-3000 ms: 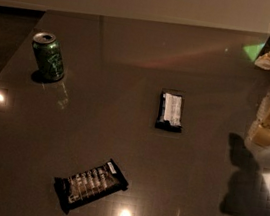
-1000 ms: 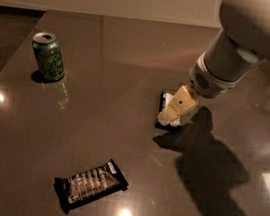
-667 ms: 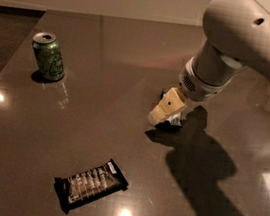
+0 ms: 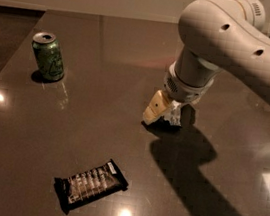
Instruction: Move rxbar blueberry near rxbar chocolate
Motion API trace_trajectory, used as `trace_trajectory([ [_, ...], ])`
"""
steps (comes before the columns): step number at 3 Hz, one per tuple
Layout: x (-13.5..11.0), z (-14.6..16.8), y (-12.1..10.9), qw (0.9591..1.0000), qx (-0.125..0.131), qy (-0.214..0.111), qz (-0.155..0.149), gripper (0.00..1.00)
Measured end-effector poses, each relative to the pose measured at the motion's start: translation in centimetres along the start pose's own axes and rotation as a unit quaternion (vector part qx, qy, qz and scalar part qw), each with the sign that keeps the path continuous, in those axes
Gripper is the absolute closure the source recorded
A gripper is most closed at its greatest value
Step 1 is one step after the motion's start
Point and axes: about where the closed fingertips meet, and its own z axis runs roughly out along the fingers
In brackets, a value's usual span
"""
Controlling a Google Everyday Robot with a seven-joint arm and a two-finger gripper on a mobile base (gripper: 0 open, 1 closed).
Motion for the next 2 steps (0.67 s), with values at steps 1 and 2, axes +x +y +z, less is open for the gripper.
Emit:
trace_trajectory([
  [1, -0.2, 0.1, 0.3, 1.0000, -0.003, 0.006, 0.002, 0.43],
  [2, -0.2, -0.9, 0.6, 0.9999, -0.011, 0.002, -0.013, 0.73],
])
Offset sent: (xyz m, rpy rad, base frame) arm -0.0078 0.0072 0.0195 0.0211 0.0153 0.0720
